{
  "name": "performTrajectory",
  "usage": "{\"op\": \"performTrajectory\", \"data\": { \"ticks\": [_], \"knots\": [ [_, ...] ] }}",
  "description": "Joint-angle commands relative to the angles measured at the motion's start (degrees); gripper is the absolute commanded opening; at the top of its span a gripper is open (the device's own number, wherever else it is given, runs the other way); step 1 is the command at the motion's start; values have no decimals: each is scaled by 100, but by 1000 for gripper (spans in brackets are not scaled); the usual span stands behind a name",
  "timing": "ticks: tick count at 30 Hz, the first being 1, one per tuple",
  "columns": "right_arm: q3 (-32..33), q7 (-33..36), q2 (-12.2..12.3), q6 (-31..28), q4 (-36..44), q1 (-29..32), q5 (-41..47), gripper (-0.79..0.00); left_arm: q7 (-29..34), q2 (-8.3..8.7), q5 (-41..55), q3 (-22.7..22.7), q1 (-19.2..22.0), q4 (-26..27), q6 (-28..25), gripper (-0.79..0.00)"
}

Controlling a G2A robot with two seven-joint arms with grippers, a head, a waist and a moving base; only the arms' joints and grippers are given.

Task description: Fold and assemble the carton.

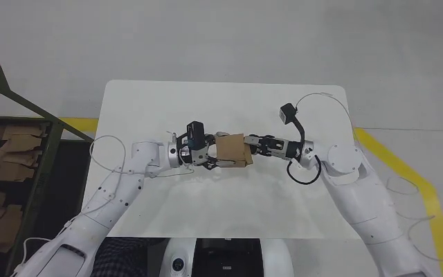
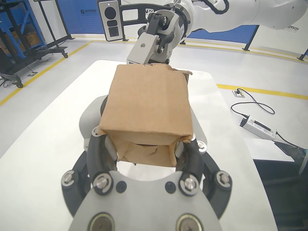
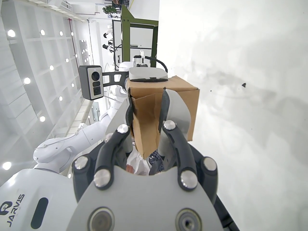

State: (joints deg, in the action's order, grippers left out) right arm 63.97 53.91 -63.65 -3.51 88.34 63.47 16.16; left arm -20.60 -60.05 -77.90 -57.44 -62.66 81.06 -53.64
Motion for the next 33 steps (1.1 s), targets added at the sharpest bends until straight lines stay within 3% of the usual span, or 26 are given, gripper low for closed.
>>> {"op": "performTrajectory", "data": {
  "ticks": [1,8,33],
  "knots": [
    [18,-20,1,-25,20,14,22,-557,7,-5,7,0,15,-36,10,-406],
    [168,-32,32,-97,114,142,95,-548,-3,-26,142,-11,76,-200,1,-403],
    [249,-27,79,-137,315,361,41,-646,-8,-57,421,-146,13,-246,60,-416]
  ]
}}
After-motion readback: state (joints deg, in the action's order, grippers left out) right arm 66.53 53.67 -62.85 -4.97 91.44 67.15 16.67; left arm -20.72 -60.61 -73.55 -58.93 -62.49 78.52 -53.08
